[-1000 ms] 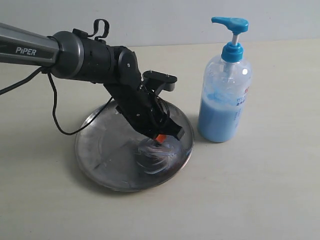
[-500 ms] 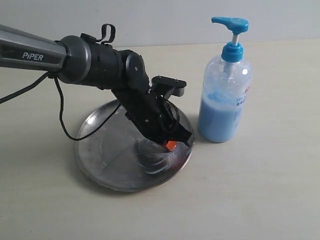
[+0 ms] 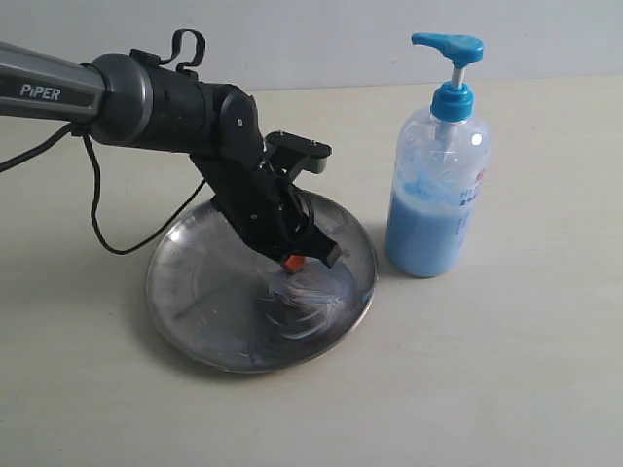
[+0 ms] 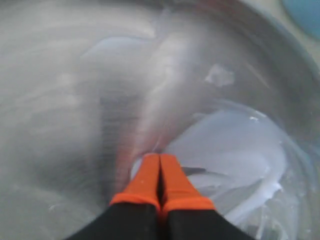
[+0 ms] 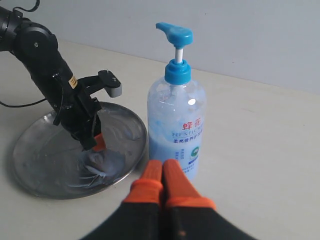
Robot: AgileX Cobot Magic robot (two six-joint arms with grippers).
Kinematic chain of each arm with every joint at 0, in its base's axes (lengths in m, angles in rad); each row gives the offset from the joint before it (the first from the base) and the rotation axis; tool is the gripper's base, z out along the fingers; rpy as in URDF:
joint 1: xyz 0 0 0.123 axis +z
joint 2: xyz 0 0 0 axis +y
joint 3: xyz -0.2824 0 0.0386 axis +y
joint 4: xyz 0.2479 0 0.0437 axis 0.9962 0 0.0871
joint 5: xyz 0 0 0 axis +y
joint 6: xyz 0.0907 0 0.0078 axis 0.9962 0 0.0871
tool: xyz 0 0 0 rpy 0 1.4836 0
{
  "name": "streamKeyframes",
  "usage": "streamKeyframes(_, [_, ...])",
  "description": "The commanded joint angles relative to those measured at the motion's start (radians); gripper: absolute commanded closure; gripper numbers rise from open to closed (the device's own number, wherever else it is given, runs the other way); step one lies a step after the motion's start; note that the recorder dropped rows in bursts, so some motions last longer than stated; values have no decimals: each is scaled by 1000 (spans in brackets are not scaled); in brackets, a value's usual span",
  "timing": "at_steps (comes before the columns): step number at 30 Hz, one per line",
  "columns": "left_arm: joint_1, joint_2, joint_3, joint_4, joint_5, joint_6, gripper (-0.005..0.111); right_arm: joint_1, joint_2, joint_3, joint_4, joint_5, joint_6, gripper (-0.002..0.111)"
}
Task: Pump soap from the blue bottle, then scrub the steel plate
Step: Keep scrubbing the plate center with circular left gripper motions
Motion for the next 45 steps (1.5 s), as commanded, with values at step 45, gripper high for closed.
streamKeyframes(45, [-8,27,17,91,76,-46,107,-3,-5,6,-3,-13,1,108])
